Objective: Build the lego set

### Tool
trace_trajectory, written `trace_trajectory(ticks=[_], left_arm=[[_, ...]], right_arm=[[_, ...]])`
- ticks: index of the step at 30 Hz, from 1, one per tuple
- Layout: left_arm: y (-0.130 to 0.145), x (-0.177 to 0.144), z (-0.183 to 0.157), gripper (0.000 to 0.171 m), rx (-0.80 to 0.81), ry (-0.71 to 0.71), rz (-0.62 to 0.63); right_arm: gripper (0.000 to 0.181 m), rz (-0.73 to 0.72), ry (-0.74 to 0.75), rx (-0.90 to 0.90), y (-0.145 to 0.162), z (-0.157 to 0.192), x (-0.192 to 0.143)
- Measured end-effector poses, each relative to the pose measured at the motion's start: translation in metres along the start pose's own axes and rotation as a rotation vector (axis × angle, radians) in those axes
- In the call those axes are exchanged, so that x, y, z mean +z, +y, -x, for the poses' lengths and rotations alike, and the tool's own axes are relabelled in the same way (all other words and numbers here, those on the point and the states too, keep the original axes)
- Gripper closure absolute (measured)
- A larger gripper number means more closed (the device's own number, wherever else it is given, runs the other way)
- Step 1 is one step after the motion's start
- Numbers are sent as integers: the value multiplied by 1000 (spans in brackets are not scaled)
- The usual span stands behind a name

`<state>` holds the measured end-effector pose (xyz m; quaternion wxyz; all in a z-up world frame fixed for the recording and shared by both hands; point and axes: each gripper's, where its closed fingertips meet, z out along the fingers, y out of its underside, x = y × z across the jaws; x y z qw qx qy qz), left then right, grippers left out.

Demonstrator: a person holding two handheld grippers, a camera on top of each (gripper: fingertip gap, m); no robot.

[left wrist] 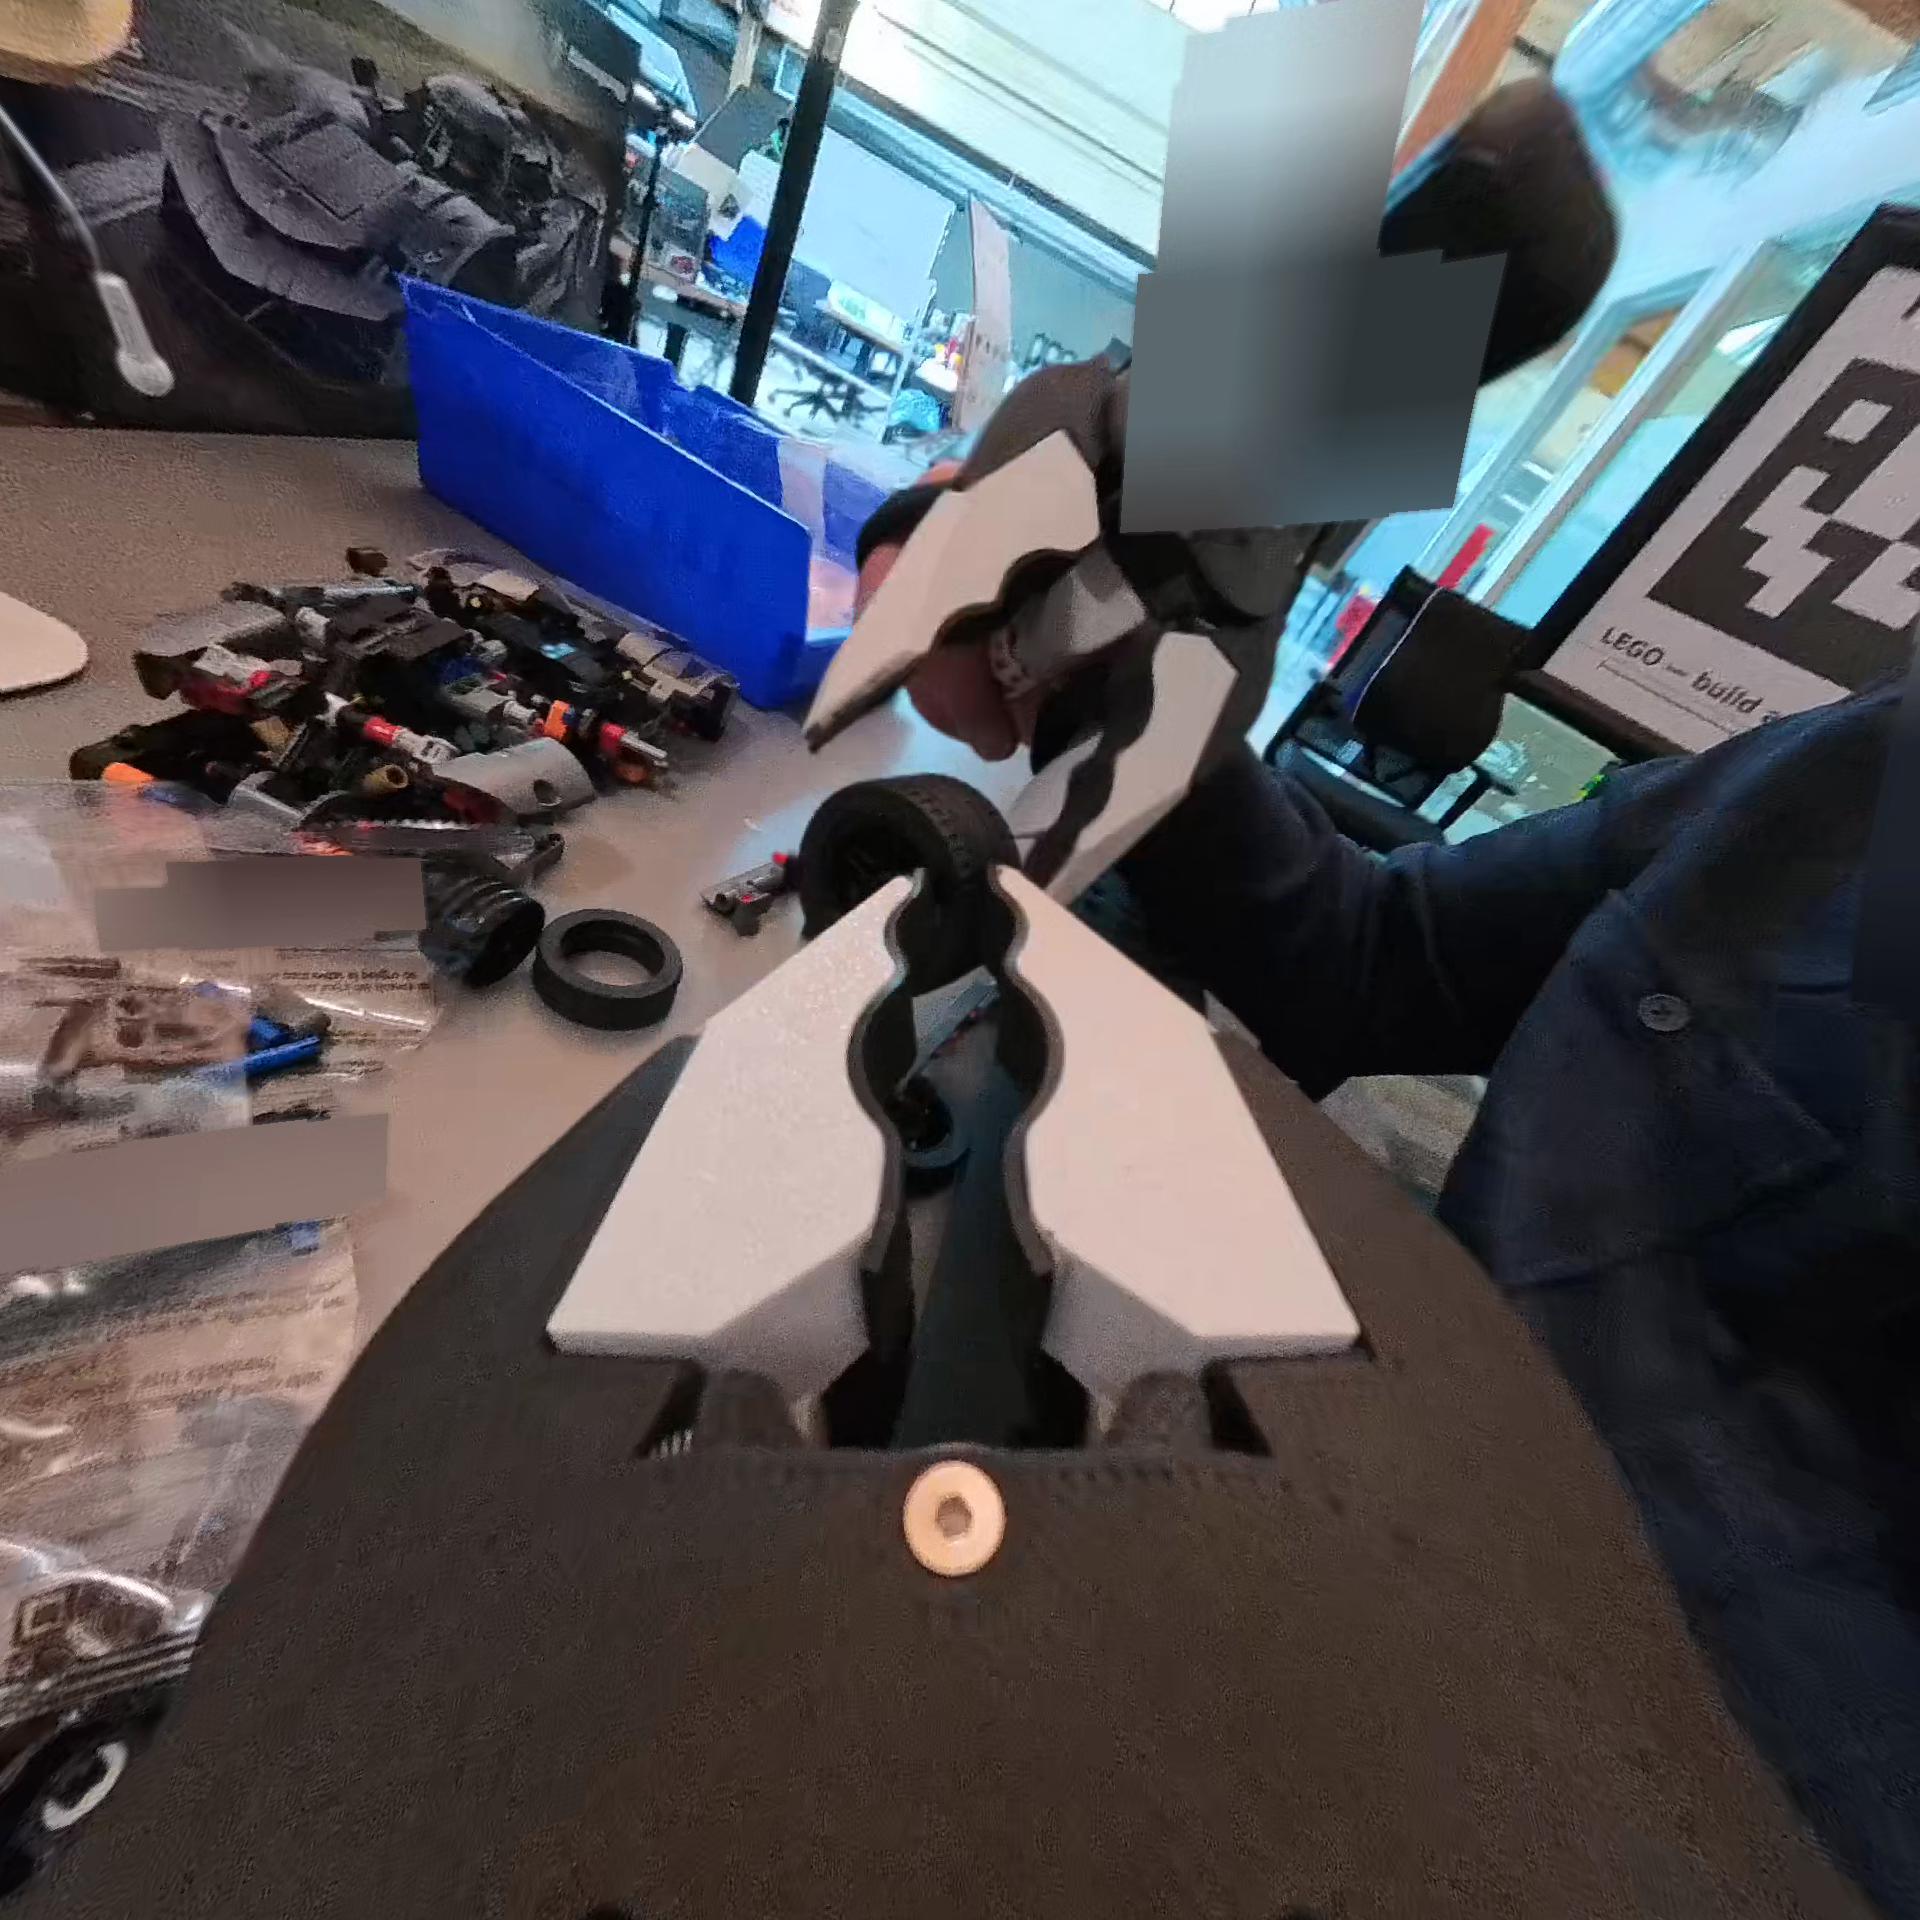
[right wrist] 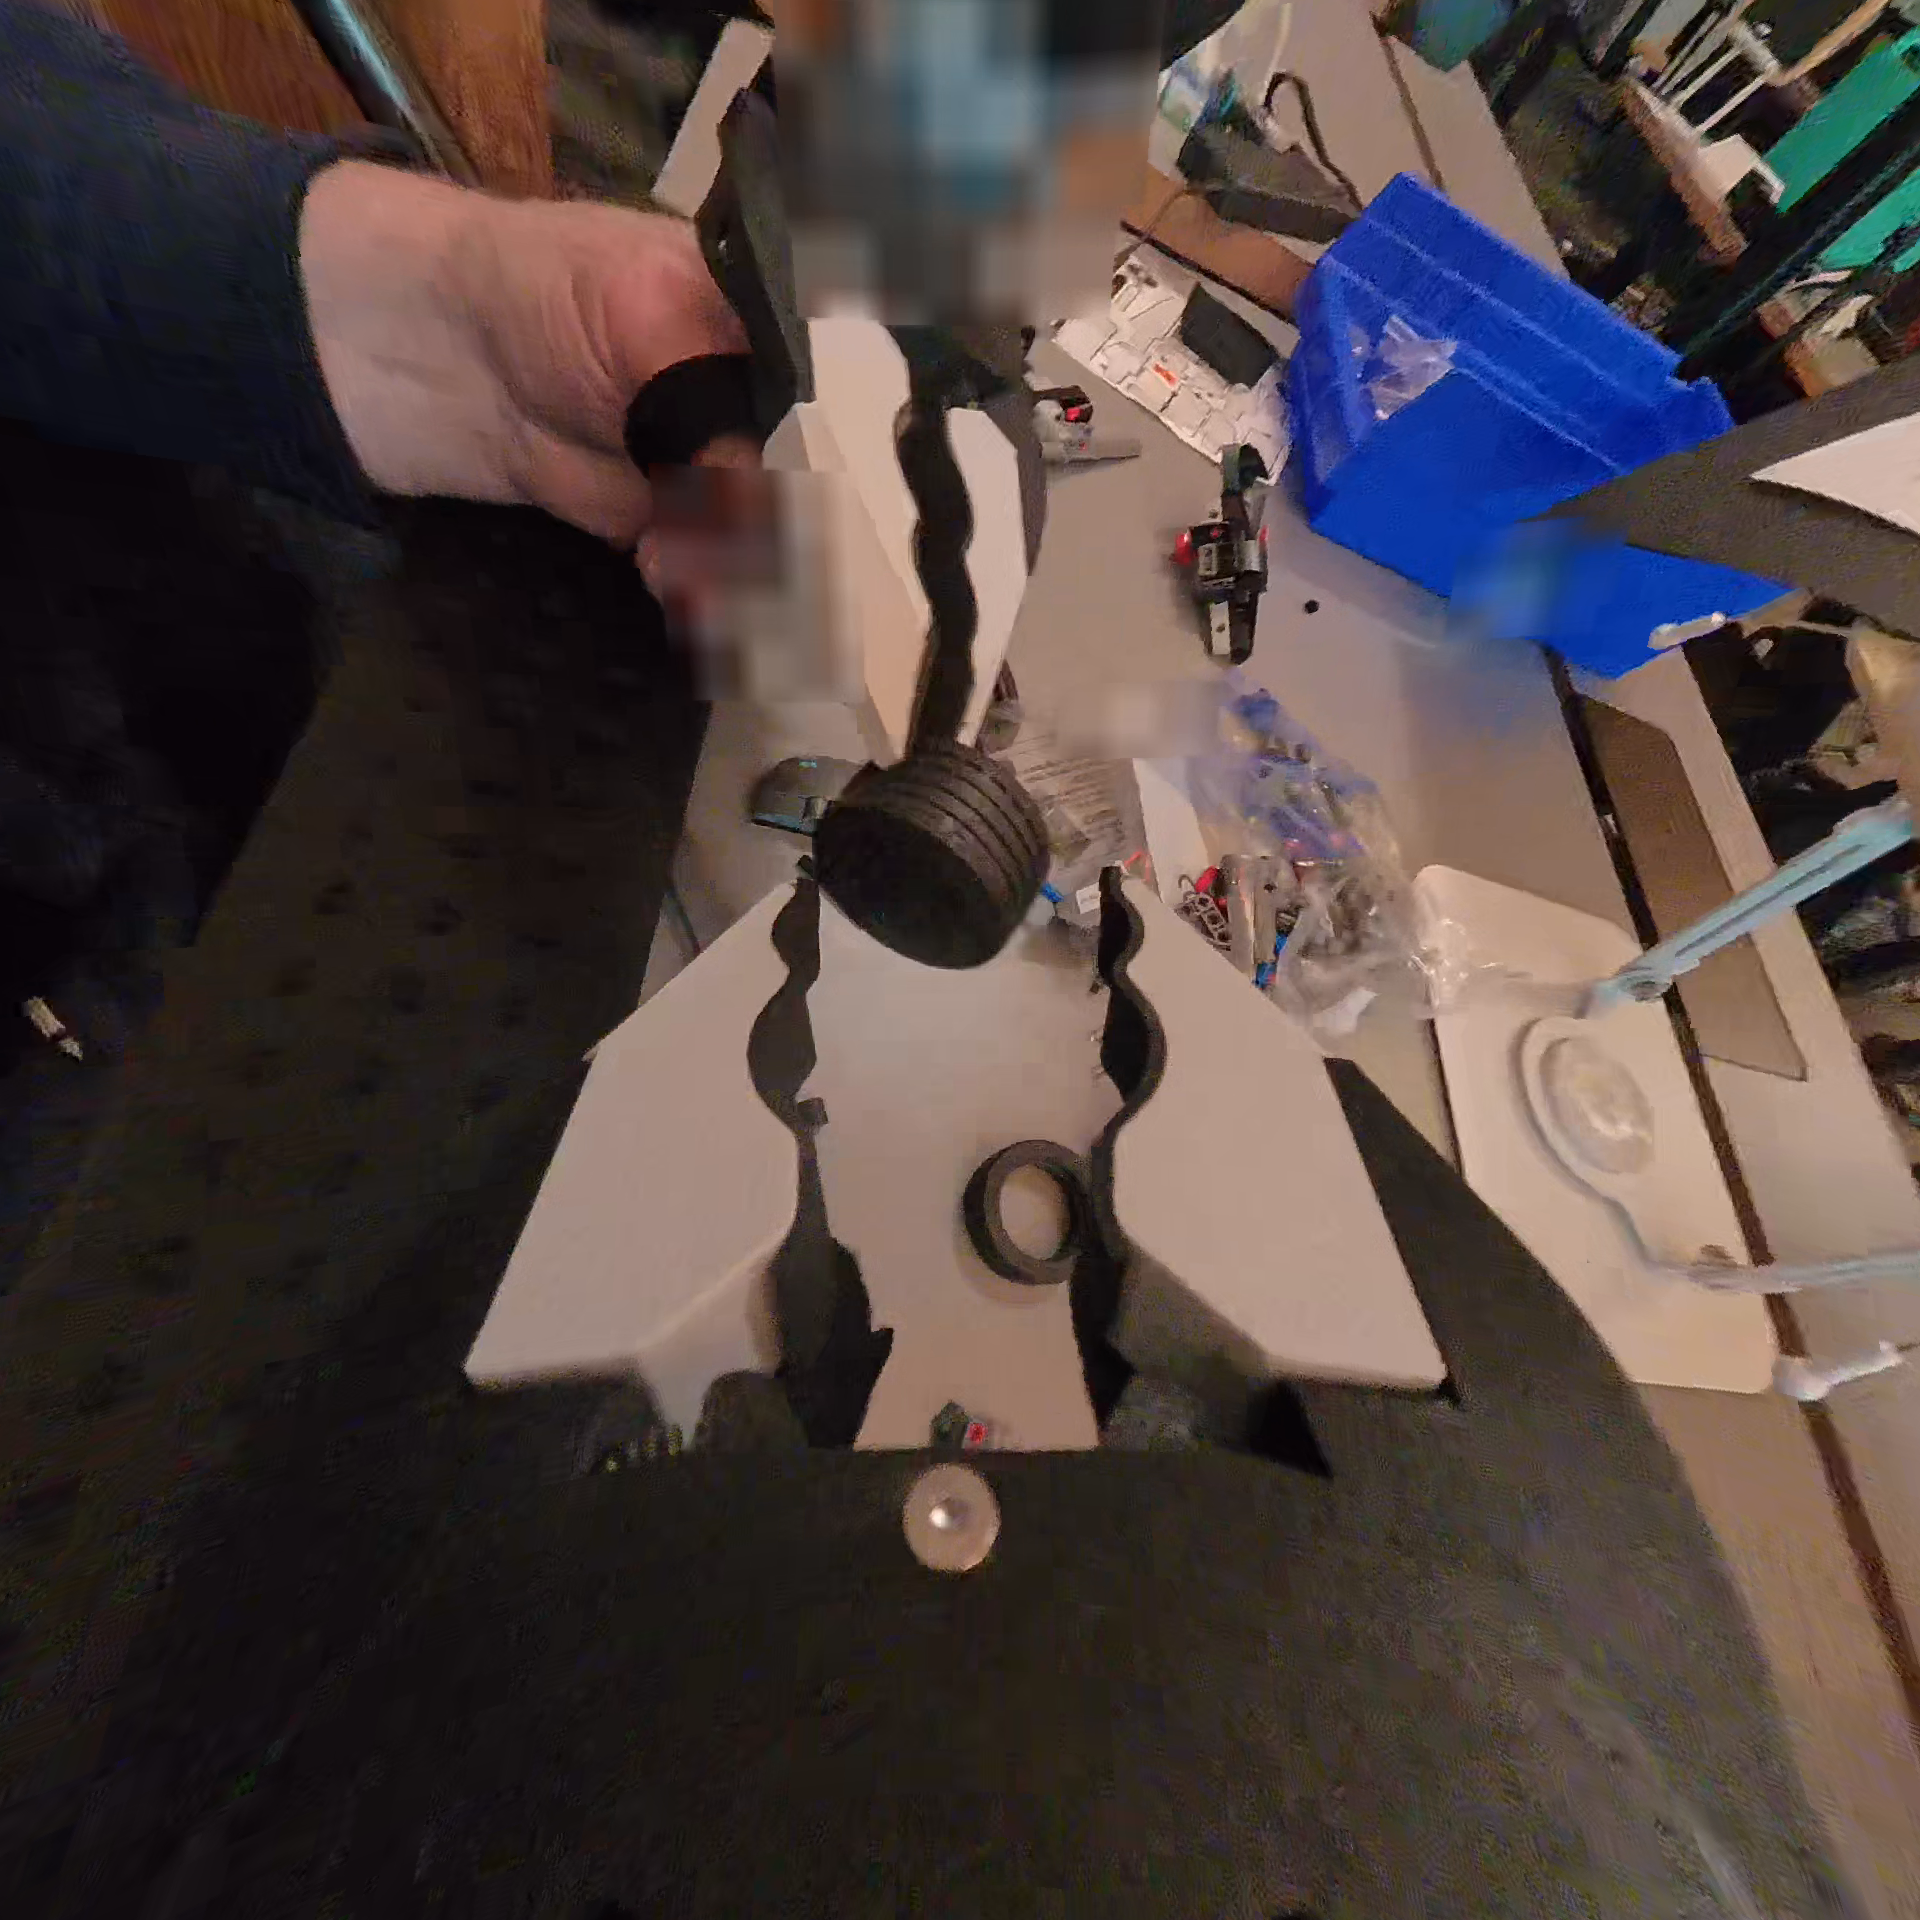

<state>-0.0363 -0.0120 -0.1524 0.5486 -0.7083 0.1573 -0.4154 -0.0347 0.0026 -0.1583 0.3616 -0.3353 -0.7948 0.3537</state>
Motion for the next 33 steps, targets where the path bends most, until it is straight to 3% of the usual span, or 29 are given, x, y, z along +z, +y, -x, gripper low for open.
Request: trace_trajectory(ticks=[5, 9, 14, 19, 23, 27, 29, 33], left_arm=[[-7, 1, -18, 166, -27, 149, -41], [-8, 0, -23, 166, -67, 214, -47], [-20, -7, -17, 164, -18, 144, -120], [-14, -2, -11, 135, 129, 10, -53], [-13, 1, -2, 149, 275, -144, -16], [-16, -1, 0, 151, 190, -97, -46], [-18, -2, 1, 151, 155, -87, -67], [-12, 4, 3, 151, 169, -117, -24]], right_arm=[[132, -72, -151, 115, -3, 13, 5], [153, -103, -231, 198, -4, 19, 13], [157, -164, -259, 330, -11, 10, 5], [158, -191, -272, 466, -11, 1, 5], [157, -198, -245, 478, -13, -2, 6], [149, -259, -172, 445, -23, -11, -2], [160, -253, -125, 416, -22, -16, -2], [159, -267, -89, 434, -22, -21, 0]])
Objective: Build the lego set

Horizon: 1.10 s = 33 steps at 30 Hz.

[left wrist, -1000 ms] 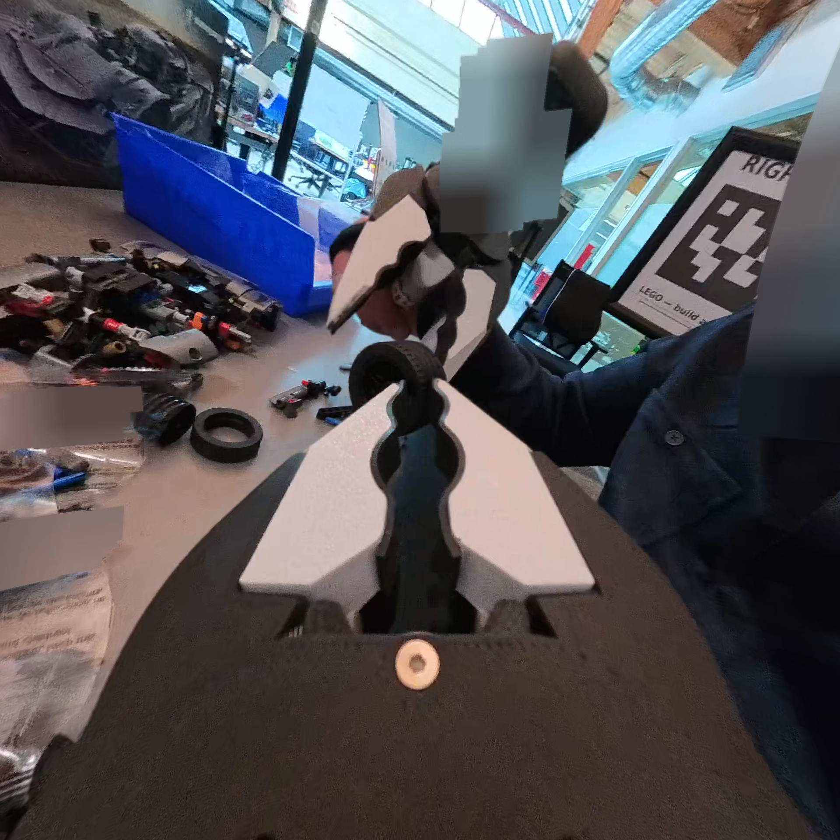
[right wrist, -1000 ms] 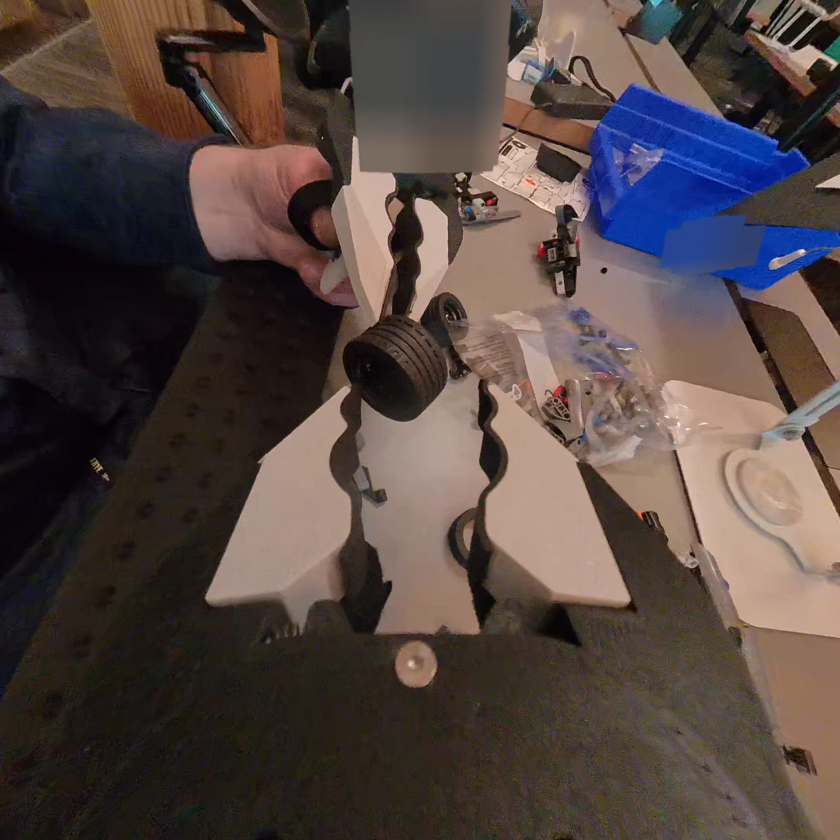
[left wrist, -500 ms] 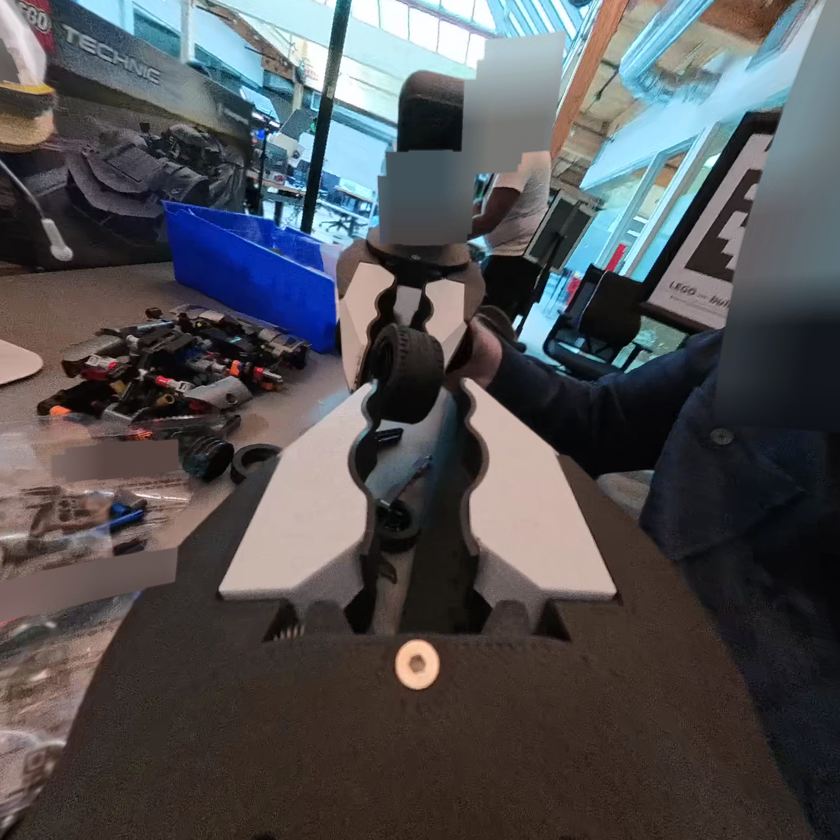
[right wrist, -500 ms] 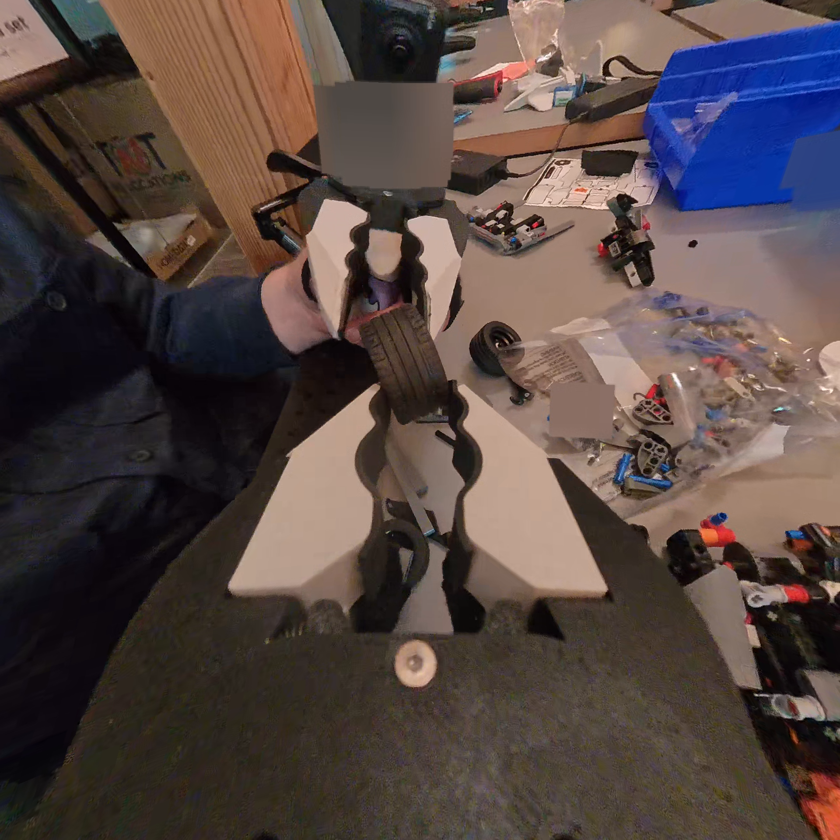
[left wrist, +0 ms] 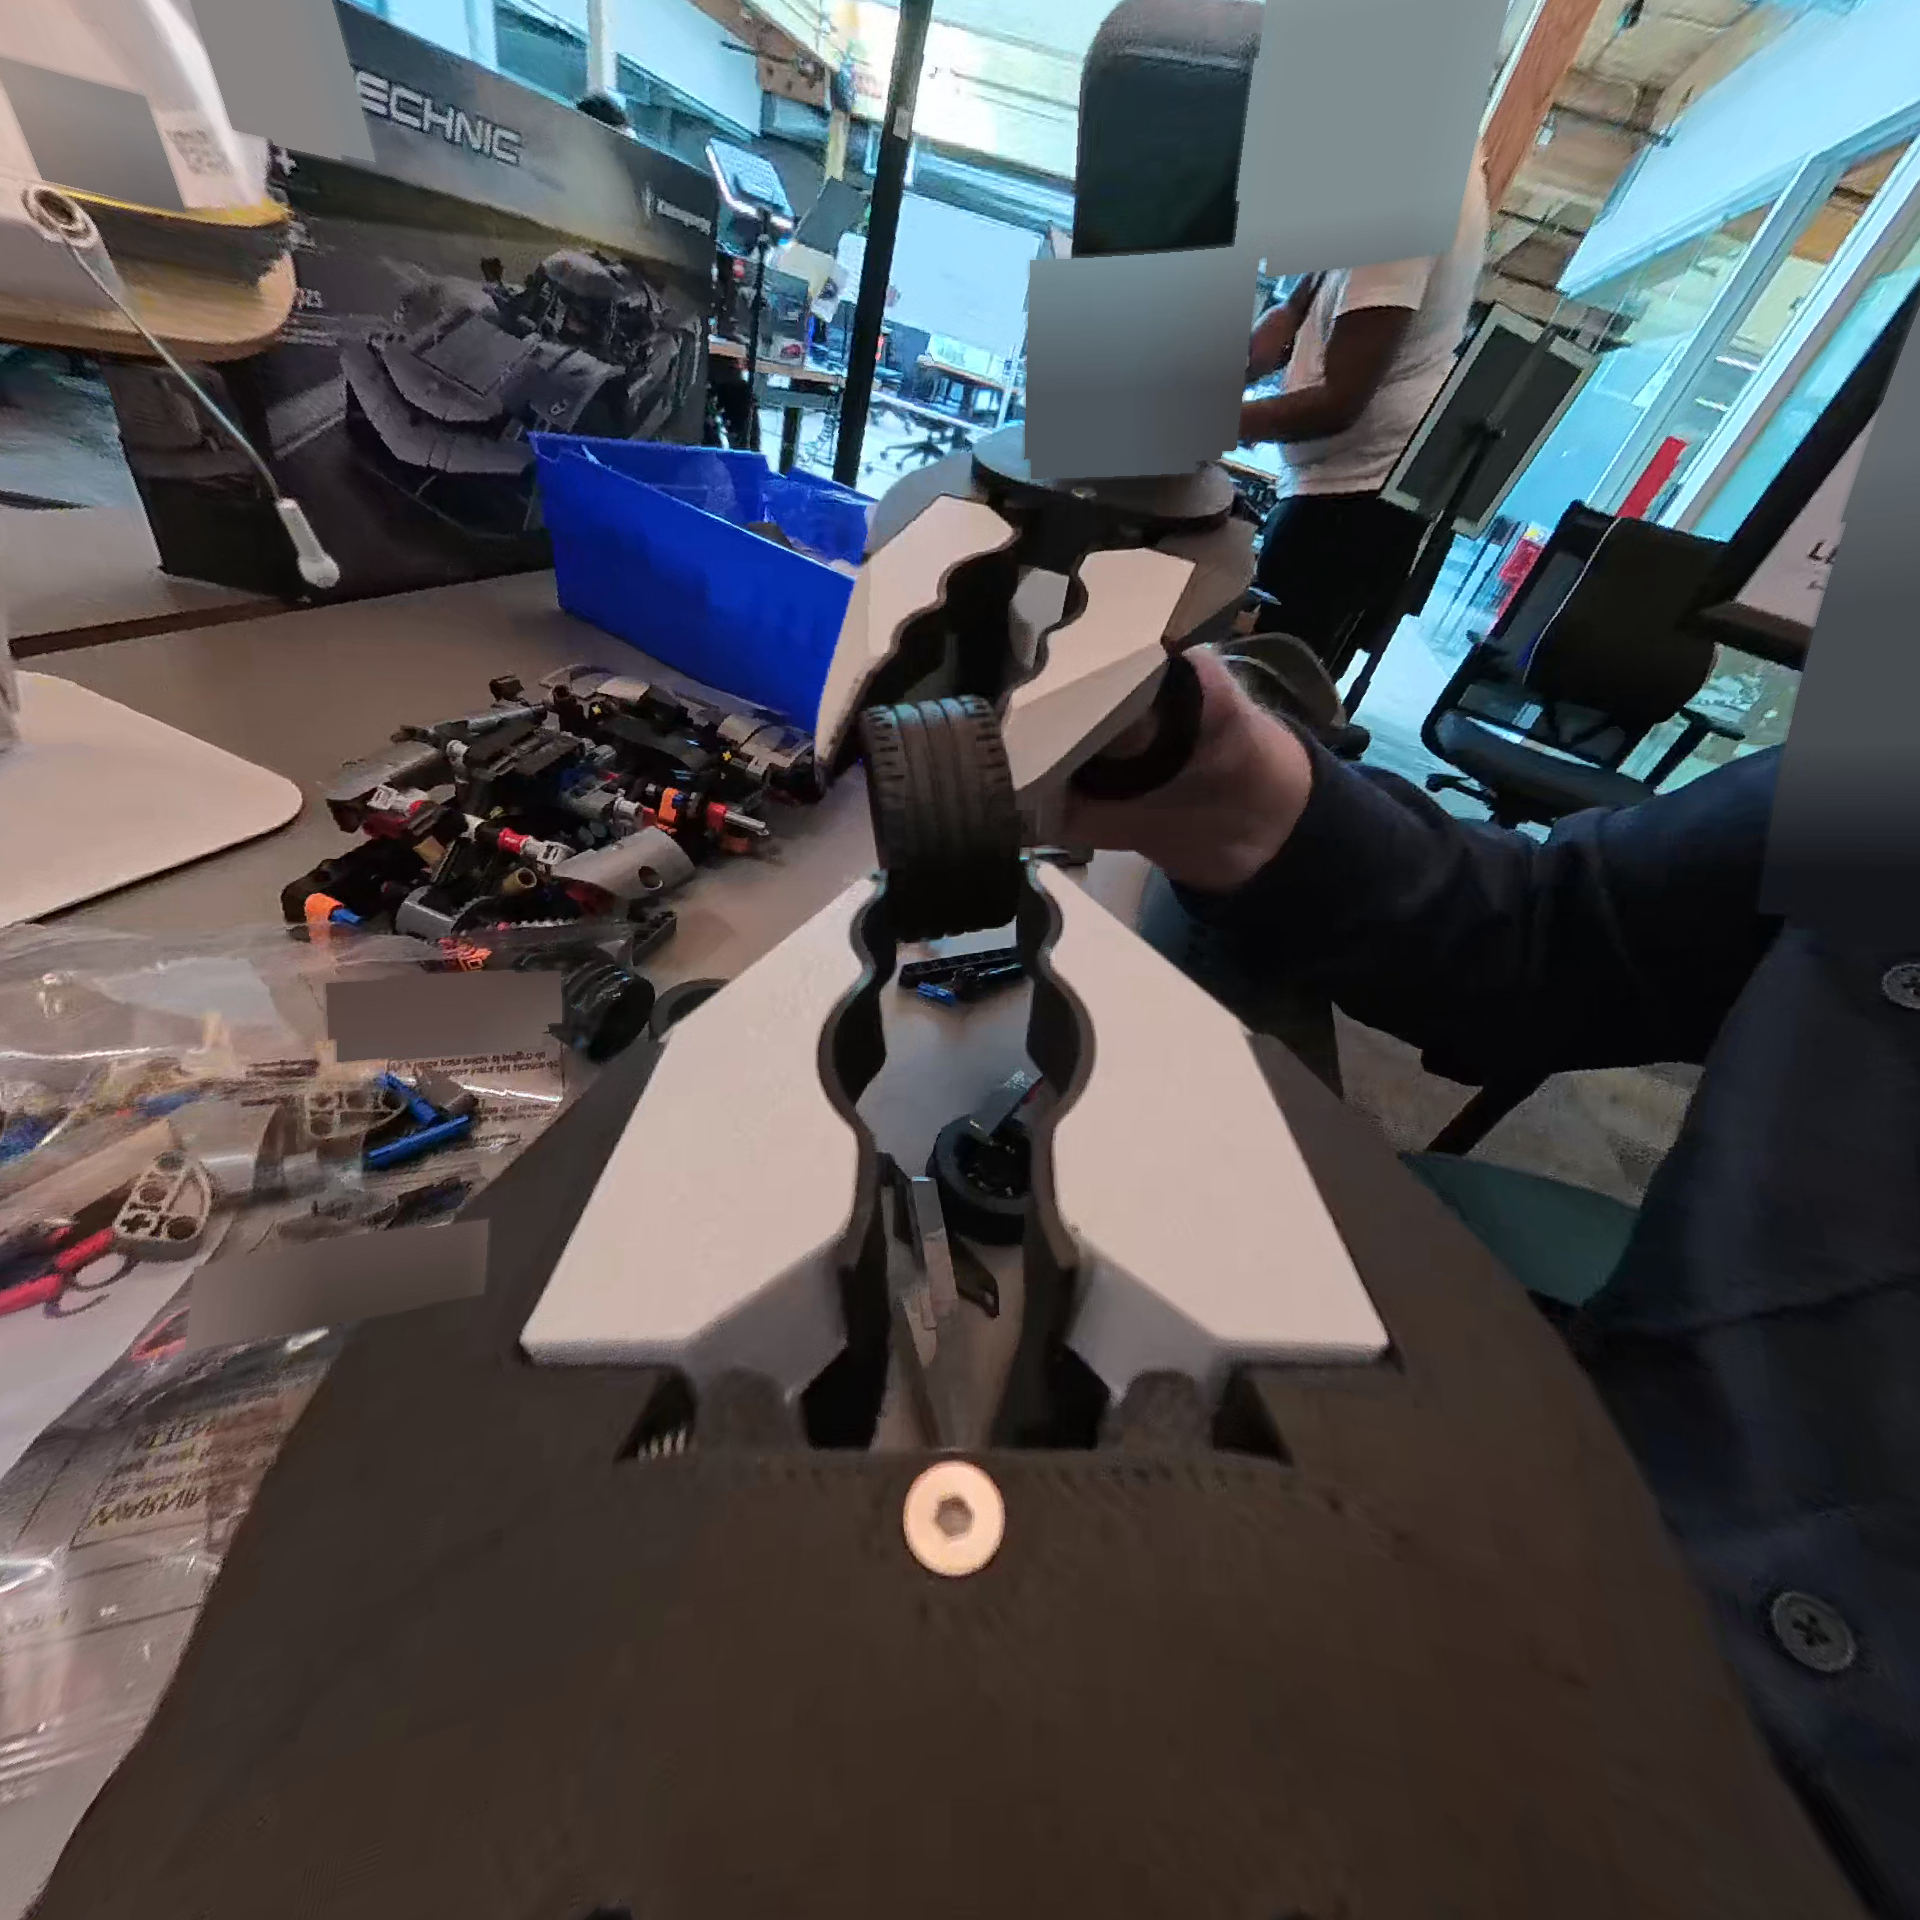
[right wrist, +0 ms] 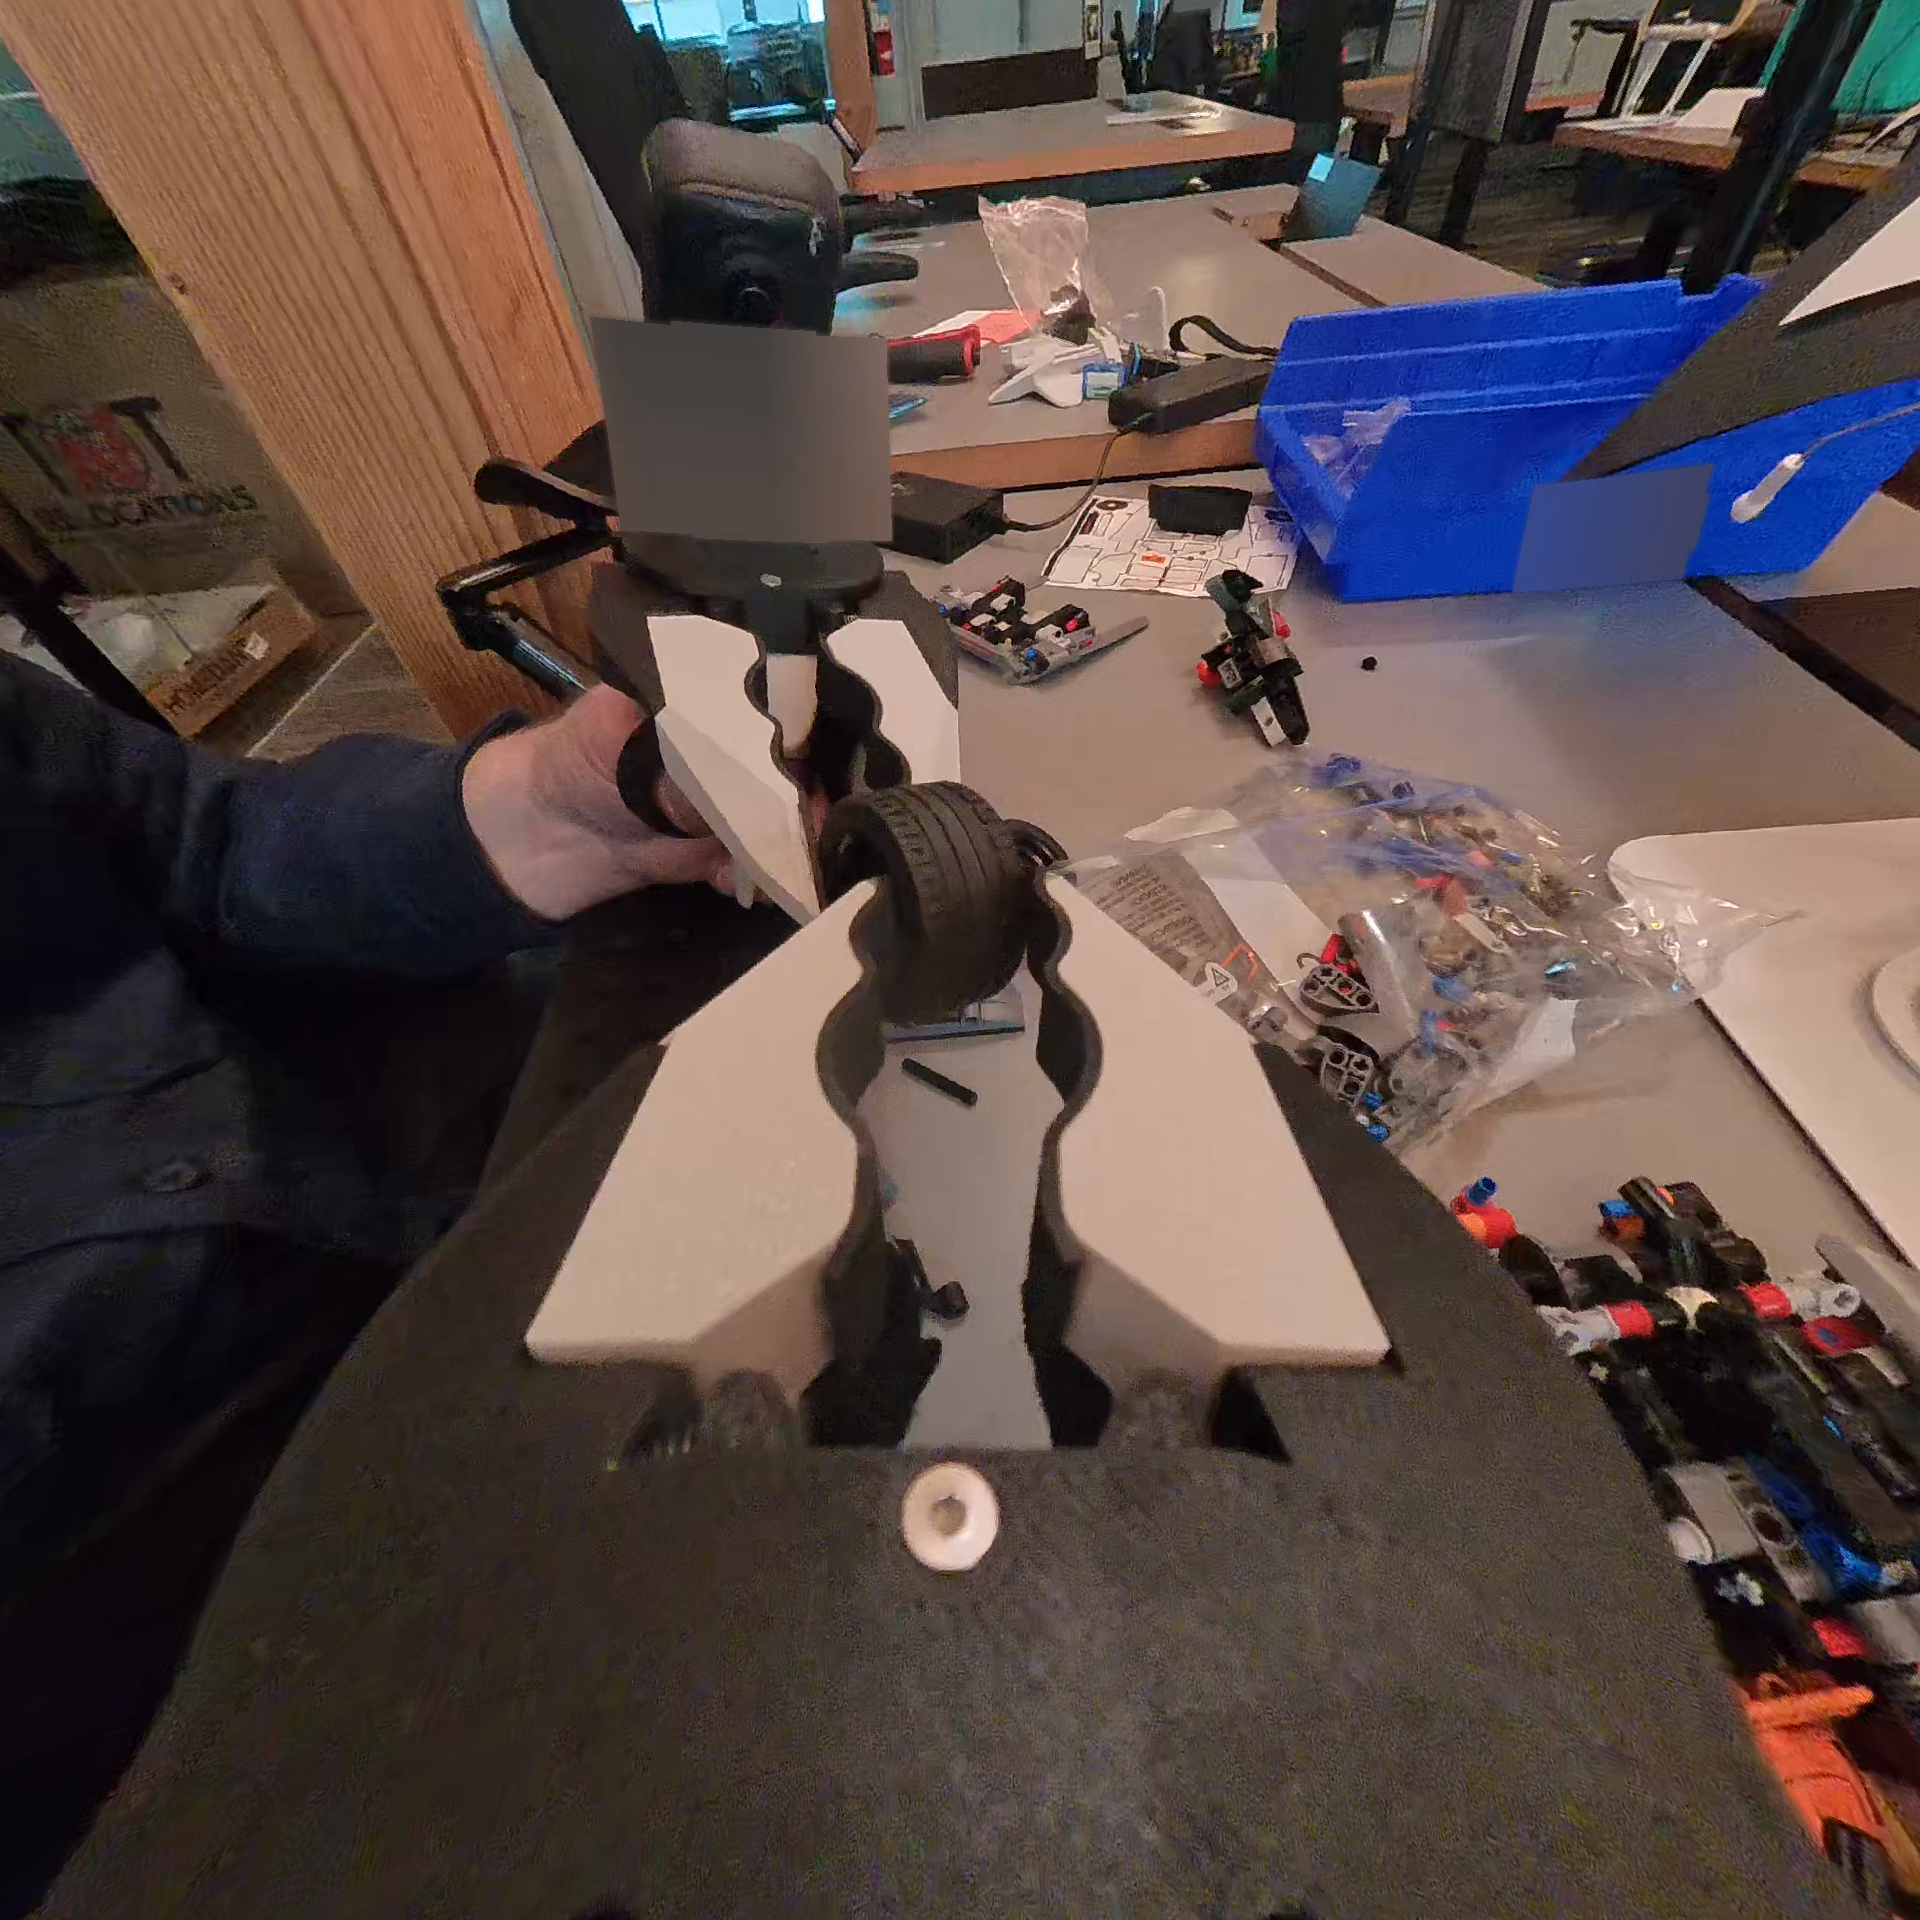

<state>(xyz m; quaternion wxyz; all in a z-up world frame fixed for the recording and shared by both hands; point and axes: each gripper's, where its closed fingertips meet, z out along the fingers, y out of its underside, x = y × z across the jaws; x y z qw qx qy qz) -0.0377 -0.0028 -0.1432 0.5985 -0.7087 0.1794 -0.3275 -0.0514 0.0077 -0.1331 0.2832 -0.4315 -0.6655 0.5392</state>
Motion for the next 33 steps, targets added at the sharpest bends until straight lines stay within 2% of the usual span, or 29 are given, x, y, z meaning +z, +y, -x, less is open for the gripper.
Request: trace_trajectory(ticks=[3, 8, 11, 16, 20, 23, 25, 30, 33], left_arm=[[-1, 1, -1, 151, -19, 18, -13], [4, 3, 11, 152, 43, -106, 38], [5, 3, 18, 152, 131, -246, 57], [3, 4, 25, 153, 208, -378, 69], [-1, 1, 25, 153, 147, -316, 25], [-5, -2, 11, 152, 16, -119, -39], [-2, -1, 2, 152, -27, -10, -31], [2, 2, -2, 152, -23, 27, 4], [8, 4, 10, 152, 90, -120, 69]], right_arm=[[161, 16, -3, 9, 3, -2, -1], [164, 64, 122, -54, 8, -13, 2], [166, 88, 200, -84, 8, -19, 3], [169, 93, 307, -144, 5, -25, 4], [169, 69, 304, -160, 0, -23, 5], [162, -16, 111, -79, -5, -10, 4], [161, -28, 25, -69, -3, -3, 1], [162, -4, 11, -66, 1, -2, 1], [165, 66, 132, -123, 6, -12, 4]])
